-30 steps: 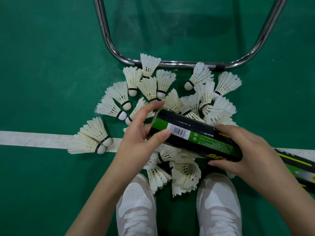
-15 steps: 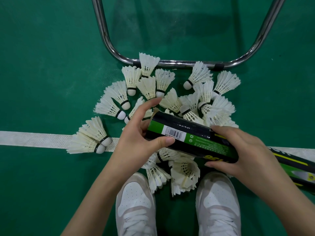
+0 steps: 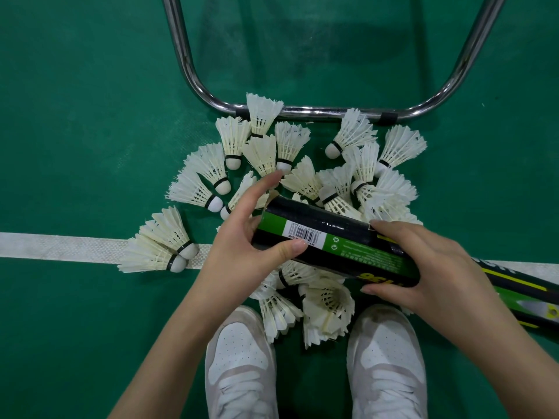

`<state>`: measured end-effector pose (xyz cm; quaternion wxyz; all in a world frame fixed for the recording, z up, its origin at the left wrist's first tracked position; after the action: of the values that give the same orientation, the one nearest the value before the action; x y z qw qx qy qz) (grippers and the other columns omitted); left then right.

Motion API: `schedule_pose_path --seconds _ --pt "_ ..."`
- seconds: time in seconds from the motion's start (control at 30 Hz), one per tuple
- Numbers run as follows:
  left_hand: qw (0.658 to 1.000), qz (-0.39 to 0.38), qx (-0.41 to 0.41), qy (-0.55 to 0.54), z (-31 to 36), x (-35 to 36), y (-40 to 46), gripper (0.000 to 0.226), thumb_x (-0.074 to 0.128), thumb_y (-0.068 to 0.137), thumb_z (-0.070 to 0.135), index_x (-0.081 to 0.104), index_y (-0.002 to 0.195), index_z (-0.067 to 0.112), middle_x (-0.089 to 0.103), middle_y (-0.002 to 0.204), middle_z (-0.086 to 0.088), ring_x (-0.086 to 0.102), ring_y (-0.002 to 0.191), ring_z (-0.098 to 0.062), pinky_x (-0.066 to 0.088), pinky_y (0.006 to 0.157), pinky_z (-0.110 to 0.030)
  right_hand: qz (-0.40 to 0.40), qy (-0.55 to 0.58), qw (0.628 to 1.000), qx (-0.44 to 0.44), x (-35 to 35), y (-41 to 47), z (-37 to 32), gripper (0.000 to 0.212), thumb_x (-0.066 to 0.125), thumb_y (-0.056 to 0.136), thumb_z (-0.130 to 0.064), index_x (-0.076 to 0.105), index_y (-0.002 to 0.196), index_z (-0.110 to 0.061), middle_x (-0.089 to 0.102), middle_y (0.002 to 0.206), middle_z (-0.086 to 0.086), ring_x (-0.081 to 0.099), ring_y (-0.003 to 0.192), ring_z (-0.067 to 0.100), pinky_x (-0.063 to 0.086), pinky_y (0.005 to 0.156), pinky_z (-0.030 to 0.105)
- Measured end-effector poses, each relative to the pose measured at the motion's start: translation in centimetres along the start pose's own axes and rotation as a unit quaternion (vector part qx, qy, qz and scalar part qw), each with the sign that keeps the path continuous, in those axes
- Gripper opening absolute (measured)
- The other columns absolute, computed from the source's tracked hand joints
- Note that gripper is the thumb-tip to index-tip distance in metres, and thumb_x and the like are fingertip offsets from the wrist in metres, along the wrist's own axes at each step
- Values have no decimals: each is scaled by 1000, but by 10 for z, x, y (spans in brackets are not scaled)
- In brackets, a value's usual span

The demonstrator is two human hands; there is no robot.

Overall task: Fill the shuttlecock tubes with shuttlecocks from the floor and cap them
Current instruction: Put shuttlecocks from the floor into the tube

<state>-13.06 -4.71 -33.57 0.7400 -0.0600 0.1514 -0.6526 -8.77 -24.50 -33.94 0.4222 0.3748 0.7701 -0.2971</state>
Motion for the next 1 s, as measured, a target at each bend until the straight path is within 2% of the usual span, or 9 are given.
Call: schedule_pose_path --seconds 0.1,0.2,0.27,0.37,0.53,0.67,0.73,0.87,1.0 --pt "1000 4 -5 26 -2 -5 0 77 76 61 30 40 126 53 65 111 25 64 101 -1 50 94 -34 6 -7 1000 -2 -1 0 -2 73 51 61 -63 44 126 -29 60 115 -3 59 101 25 44 86 41" --pt "999 19 -15 47 -9 -15 1 80 77 57 38 39 125 57 70 99 19 63 102 -2 43 99 -28 4 -10 1000 -3 -1 1 -2 74 53 61 -62 45 126 -28 60 115 -3 59 101 25 45 86 42" --pt "997 42 -19 57 -13 -27 2 83 76 54 42 39 126 54 70 99 16 61 105 -1 40 99 -23 7 -13 1000 3 -3 1 1 73 53 61 -61 46 125 -28 60 114 -3 59 101 25 45 85 42" --pt "993 66 -39 86 -24 -46 4 86 74 53 42 36 129 53 67 102 25 58 108 2 39 96 -16 9 -22 1000 18 -6 0 6 73 55 59 -61 48 123 -28 61 114 -5 59 98 26 45 83 41" --pt "979 76 -78 170 -50 -57 5 71 70 82 21 35 133 55 52 115 39 46 118 -3 37 97 -31 0 -12 999 31 -4 -1 10 74 56 58 -61 47 125 -30 60 115 -5 59 100 26 46 84 43" --pt "965 87 -61 238 -61 -57 6 66 60 91 12 33 139 48 53 121 27 52 99 4 39 83 -27 0 -2 999 32 -4 -1 10 74 54 58 -62 46 124 -31 60 114 -5 59 98 25 47 83 43" --pt "960 83 -61 261 -65 -56 6 63 58 92 10 35 138 46 55 117 25 51 92 13 37 80 -25 -3 0 999 36 -3 -1 10 75 54 58 -63 46 124 -31 60 114 -6 59 99 24 48 84 43" --pt "960 97 -60 257 -73 -57 4 55 58 92 9 42 134 39 64 102 15 56 101 -5 39 85 -26 -12 5 999 39 -2 -2 11 75 51 58 -66 44 125 -33 59 115 -6 58 100 24 48 84 44" --pt "959 106 -61 255 -73 -56 3 49 61 91 13 46 131 38 64 92 18 58 97 -2 40 79 -21 -10 8 999 38 -2 -2 10 73 51 58 -66 43 124 -34 59 115 -7 58 100 25 47 84 44"
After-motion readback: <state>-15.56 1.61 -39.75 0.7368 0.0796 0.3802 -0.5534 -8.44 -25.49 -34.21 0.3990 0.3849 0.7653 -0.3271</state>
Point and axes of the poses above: each hand's wrist, its own y-axis towards the middle knuckle, its own x-axis out of the palm, z = x × y, the point moved 8 cm from there along y, towards the middle knuckle
